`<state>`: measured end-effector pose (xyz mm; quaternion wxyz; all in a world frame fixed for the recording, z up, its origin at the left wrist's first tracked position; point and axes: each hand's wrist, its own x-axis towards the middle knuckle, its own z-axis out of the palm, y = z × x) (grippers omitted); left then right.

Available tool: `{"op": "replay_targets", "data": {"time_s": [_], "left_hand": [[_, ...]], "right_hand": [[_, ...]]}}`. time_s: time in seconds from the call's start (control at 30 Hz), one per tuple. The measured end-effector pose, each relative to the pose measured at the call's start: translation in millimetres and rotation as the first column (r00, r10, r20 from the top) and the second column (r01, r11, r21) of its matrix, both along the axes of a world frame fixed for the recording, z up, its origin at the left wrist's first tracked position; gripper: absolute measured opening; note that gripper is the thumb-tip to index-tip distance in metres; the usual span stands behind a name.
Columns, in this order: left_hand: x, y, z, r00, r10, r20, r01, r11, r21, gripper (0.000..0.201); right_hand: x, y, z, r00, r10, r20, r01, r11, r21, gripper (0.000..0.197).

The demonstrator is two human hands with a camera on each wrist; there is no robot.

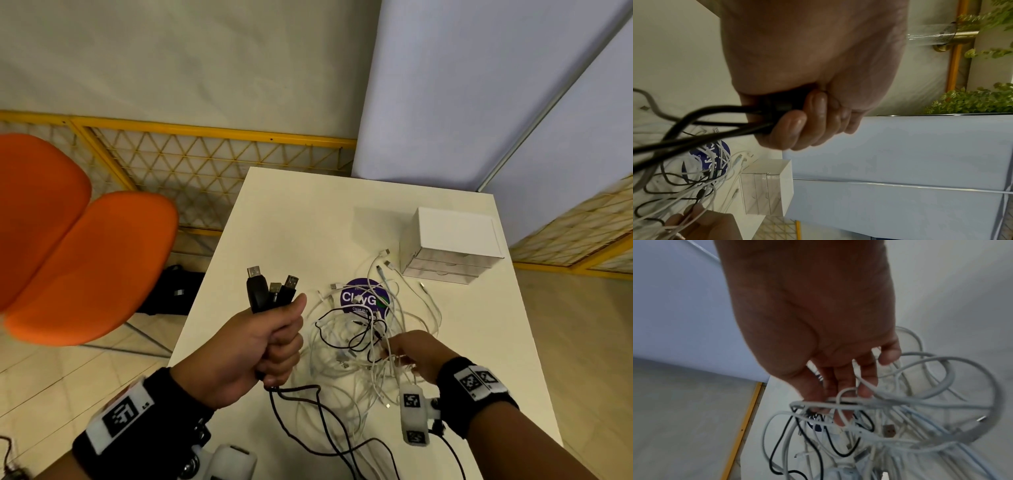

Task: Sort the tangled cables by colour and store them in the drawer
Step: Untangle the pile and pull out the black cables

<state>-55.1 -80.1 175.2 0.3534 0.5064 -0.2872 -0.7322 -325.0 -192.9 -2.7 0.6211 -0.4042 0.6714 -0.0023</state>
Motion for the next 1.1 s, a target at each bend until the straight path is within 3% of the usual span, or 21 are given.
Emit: {"op": "replay_targets", "data": {"time_s": [0.13, 0.23, 0.3, 0.33, 0.4, 0.43, 0.53, 0.57, 0.63, 0.67, 0.7, 0.77, 0.8, 0.83, 0.9, 0.97, 1.03, 1.1], "left_hand": [[-1, 5, 4, 1.000, 0.012, 0.007, -0.012, 1.000, -0.013, 0.058], [-2, 9, 6, 1.000, 0.019, 0.005, -0.019, 1.000, -0.020, 0.059], [-2, 11, 6, 1.000, 0.025, 0.011, -0.025, 0.999, -0.022, 0.059], [-2, 13, 6, 0.999, 0.031, 0.016, -0.030, 0.999, -0.020, 0.059], [-2, 14, 7, 0.999, 0.038, 0.020, -0.038, 0.999, -0.017, 0.059], [-2, 15, 7, 0.999, 0.042, 0.023, -0.041, 0.999, -0.018, 0.058], [-2, 17, 9, 0.998, 0.056, 0.035, -0.056, 0.998, -0.018, 0.060], [-2, 17, 10, 0.997, 0.060, 0.038, -0.060, 0.998, -0.018, 0.060], [-3, 17, 12, 0.997, 0.063, 0.039, -0.062, 0.998, -0.022, 0.059], [-3, 17, 13, 0.997, 0.062, 0.039, -0.061, 0.998, -0.024, 0.060], [-4, 17, 13, 0.997, 0.063, 0.040, -0.062, 0.998, -0.025, 0.060], [-6, 17, 14, 0.996, 0.071, 0.049, -0.070, 0.997, -0.026, 0.060], [-7, 16, 14, 0.996, 0.076, 0.048, -0.075, 0.997, -0.029, 0.058], [-9, 16, 14, 0.996, 0.084, 0.041, -0.082, 0.996, -0.031, 0.056], [-12, 14, 14, 0.994, 0.105, 0.016, -0.104, 0.994, -0.030, 0.056], [-15, 13, 13, 0.993, 0.122, -0.003, -0.122, 0.992, -0.023, 0.057], [-18, 11, 12, 0.992, 0.122, -0.012, -0.123, 0.992, -0.021, 0.057], [-21, 10, 12, 0.994, 0.111, -0.009, -0.111, 0.994, -0.022, 0.057]], "right_hand": [[1, 5, -2, 0.998, 0.003, 0.066, -0.006, 0.999, 0.042, 0.016], [6, 8, 1, 0.992, 0.119, -0.048, -0.125, 0.982, -0.143, 0.022], [12, 11, 0, 0.972, 0.173, -0.161, -0.218, 0.919, -0.329, 0.020], [13, 13, -2, 0.928, 0.209, -0.309, -0.327, 0.853, -0.407, 0.014], [16, 18, -3, 0.684, 0.240, -0.689, -0.644, 0.642, -0.416, 0.008], [17, 20, -1, 0.557, 0.224, -0.800, -0.755, 0.539, -0.374, 0.013], [18, 26, 1, 0.338, 0.253, -0.906, -0.902, 0.361, -0.236, 0.020], [18, 28, 0, 0.310, 0.263, -0.914, -0.917, 0.338, -0.214, 0.020], [19, 31, -2, 0.353, 0.284, -0.892, -0.902, 0.358, -0.243, 0.014], [17, 31, -7, 0.428, 0.253, -0.868, -0.869, 0.380, -0.318, 0.011], [16, 30, -10, 0.569, 0.220, -0.792, -0.778, 0.455, -0.433, 0.012], [13, 25, -11, 0.851, 0.104, -0.515, -0.442, 0.671, -0.595, 0.024], [10, 22, -12, 0.930, 0.035, -0.365, -0.270, 0.738, -0.618, 0.027], [5, 19, -12, 0.968, -0.049, -0.246, -0.121, 0.768, -0.628, 0.028], [1, 16, -7, 0.968, -0.199, -0.149, 0.050, 0.743, -0.668, 0.023], [-1, 18, 2, 0.929, -0.247, -0.276, -0.063, 0.628, -0.775, 0.019], [1, 18, 12, 0.918, -0.174, -0.356, -0.210, 0.548, -0.810, 0.022], [3, 18, 26, 0.969, 0.011, -0.248, -0.197, 0.639, -0.744, 0.030]]}}
